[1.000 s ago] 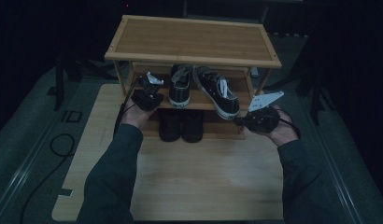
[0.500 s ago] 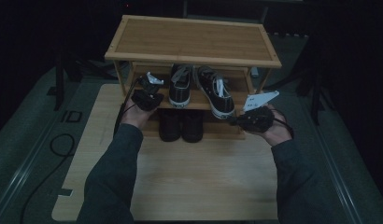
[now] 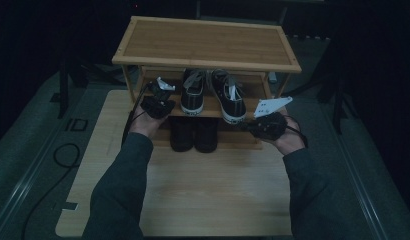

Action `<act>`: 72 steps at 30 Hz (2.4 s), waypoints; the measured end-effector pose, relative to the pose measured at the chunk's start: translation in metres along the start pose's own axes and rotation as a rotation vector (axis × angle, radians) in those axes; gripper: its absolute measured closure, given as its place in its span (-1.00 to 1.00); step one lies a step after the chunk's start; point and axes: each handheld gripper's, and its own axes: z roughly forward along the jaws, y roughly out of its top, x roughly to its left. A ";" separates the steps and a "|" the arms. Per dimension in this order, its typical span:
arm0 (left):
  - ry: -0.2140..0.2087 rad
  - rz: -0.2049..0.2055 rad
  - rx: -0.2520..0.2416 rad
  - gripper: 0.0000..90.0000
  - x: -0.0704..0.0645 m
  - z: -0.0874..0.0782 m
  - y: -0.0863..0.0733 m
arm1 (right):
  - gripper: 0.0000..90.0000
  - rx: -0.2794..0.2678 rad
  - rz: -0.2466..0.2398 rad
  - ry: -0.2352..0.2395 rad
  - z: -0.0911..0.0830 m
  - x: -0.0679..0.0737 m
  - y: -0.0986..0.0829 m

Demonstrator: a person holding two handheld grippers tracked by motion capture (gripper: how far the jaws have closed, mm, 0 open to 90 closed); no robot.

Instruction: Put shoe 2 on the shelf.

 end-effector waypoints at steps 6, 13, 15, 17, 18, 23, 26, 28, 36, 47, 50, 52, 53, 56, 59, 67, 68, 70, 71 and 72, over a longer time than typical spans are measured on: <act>-0.001 0.000 -0.001 1.00 0.000 0.000 0.000 | 1.00 -0.005 -0.026 0.002 0.009 0.005 0.009; -0.003 -0.001 -0.001 1.00 0.000 0.000 0.000 | 1.00 0.008 -0.048 -0.025 0.018 0.012 0.013; -0.003 -0.001 -0.001 1.00 0.000 0.000 0.000 | 1.00 0.015 -0.046 -0.032 0.019 0.012 0.013; -0.006 -0.002 -0.002 1.00 0.001 0.000 0.000 | 1.00 0.010 -0.045 -0.029 0.021 0.012 0.013; -0.006 -0.003 -0.002 1.00 0.001 0.000 0.000 | 1.00 0.009 -0.045 -0.035 0.021 0.013 0.014; -0.006 -0.002 -0.003 1.00 0.001 0.000 0.000 | 1.00 0.006 -0.031 -0.072 0.021 0.010 0.017; -0.007 -0.004 -0.003 1.00 0.001 0.000 0.000 | 1.00 -0.006 -0.027 -0.070 0.024 0.010 0.018; -0.007 -0.004 -0.003 1.00 0.001 0.000 0.000 | 1.00 -0.015 -0.027 -0.066 0.026 0.011 0.019; -0.008 -0.004 -0.003 1.00 0.001 0.000 0.000 | 1.00 -0.018 -0.032 -0.073 0.030 0.014 0.025; -0.008 -0.002 -0.002 1.00 0.001 0.000 0.000 | 1.00 -0.008 -0.041 -0.074 0.038 0.017 0.021; -0.007 -0.001 -0.003 1.00 0.001 0.000 0.000 | 1.00 -0.018 -0.038 -0.077 0.039 0.017 0.022; -0.007 -0.001 -0.003 1.00 0.001 0.000 0.000 | 1.00 -0.014 -0.043 -0.078 0.039 0.017 0.023; -0.007 -0.002 -0.002 1.00 0.001 0.000 0.000 | 1.00 -0.011 -0.045 -0.077 0.040 0.017 0.024; -0.007 -0.001 -0.002 1.00 0.001 0.000 0.000 | 1.00 -0.011 -0.044 -0.082 0.039 0.017 0.025; -0.003 0.001 -0.001 1.00 0.000 0.000 0.000 | 1.00 -0.018 -0.046 -0.086 0.039 0.017 0.026; -0.001 0.001 -0.002 1.00 0.000 0.000 0.000 | 1.00 -0.007 -0.057 -0.094 0.040 0.017 0.030; -0.001 -0.001 -0.003 1.00 0.000 0.000 0.000 | 1.00 -0.002 -0.061 -0.097 0.040 0.016 0.029; -0.002 -0.002 -0.003 1.00 0.001 0.001 0.000 | 1.00 0.005 -0.051 -0.097 0.043 0.017 0.027; -0.003 -0.002 -0.003 1.00 0.001 0.001 0.000 | 1.00 -0.001 -0.050 -0.098 0.044 0.016 0.026; -0.003 -0.002 -0.003 1.00 0.001 0.001 0.000 | 1.00 -0.004 -0.047 -0.097 0.044 0.016 0.026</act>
